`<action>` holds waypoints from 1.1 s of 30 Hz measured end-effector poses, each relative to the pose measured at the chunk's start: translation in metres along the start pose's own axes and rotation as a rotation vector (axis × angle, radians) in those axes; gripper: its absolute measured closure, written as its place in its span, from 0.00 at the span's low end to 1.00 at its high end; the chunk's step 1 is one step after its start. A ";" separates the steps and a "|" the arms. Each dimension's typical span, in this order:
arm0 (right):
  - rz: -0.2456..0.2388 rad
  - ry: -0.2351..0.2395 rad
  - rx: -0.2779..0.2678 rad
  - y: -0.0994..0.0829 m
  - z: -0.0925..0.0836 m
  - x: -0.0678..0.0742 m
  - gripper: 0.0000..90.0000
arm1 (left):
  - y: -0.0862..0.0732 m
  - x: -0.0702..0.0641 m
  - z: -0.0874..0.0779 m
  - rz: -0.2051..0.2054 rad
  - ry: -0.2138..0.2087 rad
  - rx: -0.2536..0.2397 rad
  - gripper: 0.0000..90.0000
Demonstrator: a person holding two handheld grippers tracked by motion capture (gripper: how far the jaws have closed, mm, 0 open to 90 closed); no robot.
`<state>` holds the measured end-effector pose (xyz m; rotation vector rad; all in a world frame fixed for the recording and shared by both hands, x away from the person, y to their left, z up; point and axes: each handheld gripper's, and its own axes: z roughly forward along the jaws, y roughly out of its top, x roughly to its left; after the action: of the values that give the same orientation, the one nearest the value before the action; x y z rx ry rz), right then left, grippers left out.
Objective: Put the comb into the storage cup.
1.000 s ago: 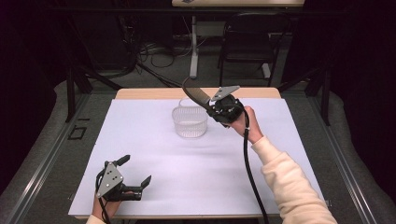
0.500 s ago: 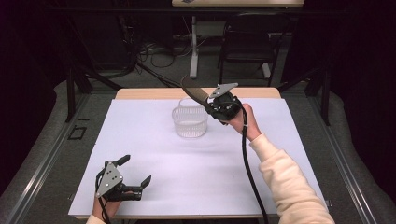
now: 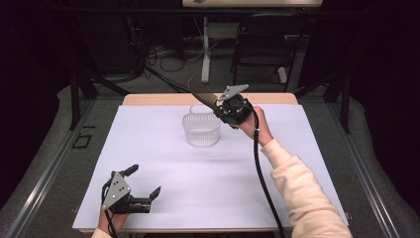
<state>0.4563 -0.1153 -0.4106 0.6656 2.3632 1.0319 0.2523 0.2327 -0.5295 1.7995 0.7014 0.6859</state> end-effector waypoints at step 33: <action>-0.045 -0.008 -0.043 0.025 0.010 0.006 0.81 | 0.001 -0.001 0.000 0.006 0.001 -0.004 0.00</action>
<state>0.4629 -0.0915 -0.3989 0.5968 2.3311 1.0555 0.2517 0.2322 -0.5290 1.7986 0.6953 0.6916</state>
